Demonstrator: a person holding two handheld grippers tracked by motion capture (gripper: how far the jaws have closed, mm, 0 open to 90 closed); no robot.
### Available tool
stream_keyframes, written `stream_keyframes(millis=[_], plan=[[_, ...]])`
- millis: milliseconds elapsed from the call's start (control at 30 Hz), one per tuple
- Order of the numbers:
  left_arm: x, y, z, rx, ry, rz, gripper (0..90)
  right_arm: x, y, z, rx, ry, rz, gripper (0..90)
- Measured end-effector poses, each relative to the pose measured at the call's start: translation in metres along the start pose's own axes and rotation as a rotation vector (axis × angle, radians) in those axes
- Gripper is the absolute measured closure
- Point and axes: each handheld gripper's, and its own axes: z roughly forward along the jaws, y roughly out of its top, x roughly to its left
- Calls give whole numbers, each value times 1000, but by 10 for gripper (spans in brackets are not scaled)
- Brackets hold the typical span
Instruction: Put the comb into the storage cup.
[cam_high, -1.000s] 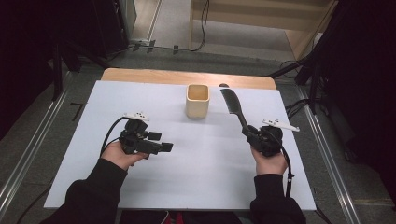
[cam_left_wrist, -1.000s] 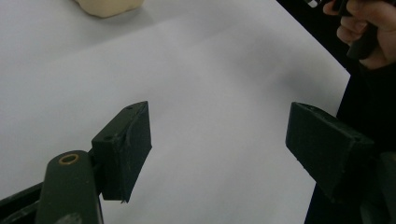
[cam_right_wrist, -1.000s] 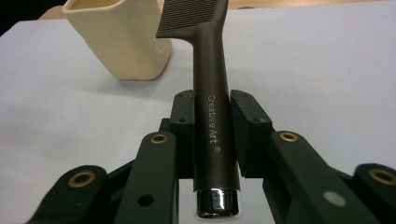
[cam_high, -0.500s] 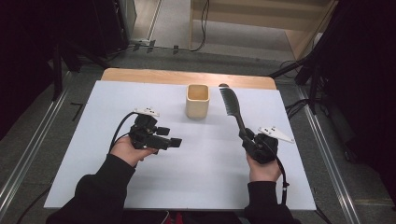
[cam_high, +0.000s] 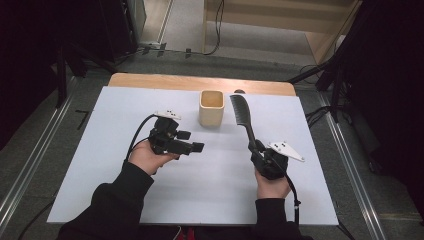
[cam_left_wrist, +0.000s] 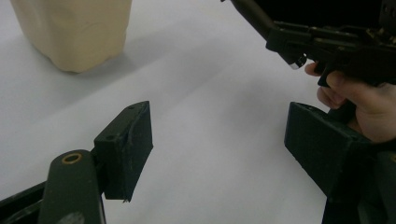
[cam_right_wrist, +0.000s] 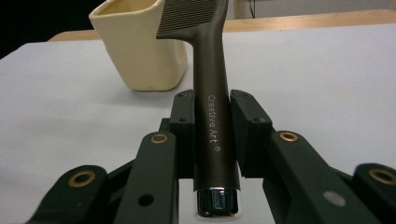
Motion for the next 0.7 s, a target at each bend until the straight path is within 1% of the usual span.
stream_keyframes(millis=[133,200,233,267,333,367,400,433,467,533,600,667,700], plan=[[-1,4,5,4,4,-5,239,4,-4,0,-21,-12,1,704],[-1,6,7,5,5,-7,239,6,-6,0,-35,-21,10,705],[-4,8,10,18,16,1,240,6,-7,0,-41,-20,12,705],[-4,9,11,17,12,-3,240,7,-8,0,-47,-22,17,704],[-6,11,12,19,16,0,240,7,-9,0,-46,-23,19,704],[-7,12,13,19,11,3,240,9,-12,1,-55,-27,21,704],[-8,15,15,18,0,-3,245,9,-13,1,-58,-32,25,704],[-8,15,15,18,0,-3,259,9,-13,1,-58,-32,25,704],[-9,17,16,16,-3,-3,263,11,-15,1,-59,-43,17,704],[-12,21,20,15,0,7,262,13,-17,0,-68,-50,11,704],[-14,24,23,15,0,1,262,14,-18,0,-74,-52,10,704],[-15,27,27,16,-5,-6,262,14,-18,0,-80,-51,18,704],[-15,28,28,20,-14,-11,265,14,-18,0,-82,-50,23,705]])
